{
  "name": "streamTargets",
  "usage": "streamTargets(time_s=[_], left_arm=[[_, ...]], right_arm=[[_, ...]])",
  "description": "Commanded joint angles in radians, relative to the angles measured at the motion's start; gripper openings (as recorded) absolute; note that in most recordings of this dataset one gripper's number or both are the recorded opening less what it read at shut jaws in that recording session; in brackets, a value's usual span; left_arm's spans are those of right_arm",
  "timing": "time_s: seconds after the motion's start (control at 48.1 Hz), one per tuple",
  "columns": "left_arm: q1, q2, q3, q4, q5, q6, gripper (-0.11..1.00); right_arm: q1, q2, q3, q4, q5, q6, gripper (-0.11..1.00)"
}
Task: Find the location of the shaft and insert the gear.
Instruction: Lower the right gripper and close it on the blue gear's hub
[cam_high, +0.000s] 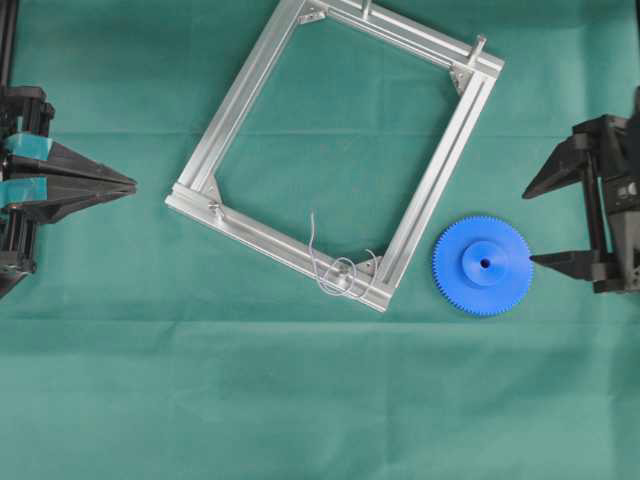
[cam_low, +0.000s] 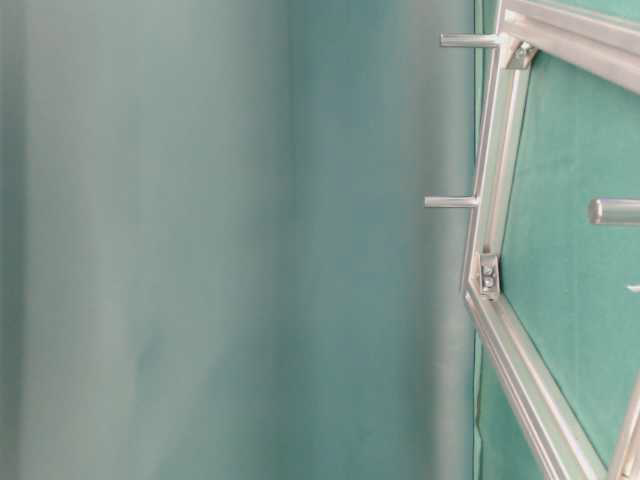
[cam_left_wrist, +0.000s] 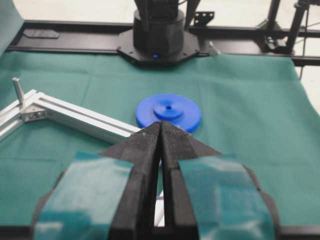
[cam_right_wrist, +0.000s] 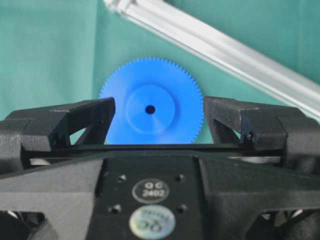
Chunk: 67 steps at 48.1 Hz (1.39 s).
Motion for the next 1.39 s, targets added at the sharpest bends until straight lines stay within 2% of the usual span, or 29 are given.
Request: streamTargets(time_s=[0.0,0.478,1.122,1.371], left_arm=[[0.002,0.006,-0.021,0.000,-0.006,0.002,0.01],[0.002,0.006,-0.020,0.000,-0.006,0.003,0.01],[0.005,0.006,-0.020,0.000,-0.006,0.002,0.01],[0.012,0.006,-0.018,-0.002,-0.006,0.002,0.01]], right_arm=[[0.003,0.017,-0.026,0.002,-0.002,0.005,0.92],[0.009,0.152,0.014,0.000,-0.032,0.051,0.92],[0.029,0.321,0.117,-0.002,-0.265,0.121,0.92],[0.035,0.380,0.123,-0.002,-0.322,0.130,0.92]])
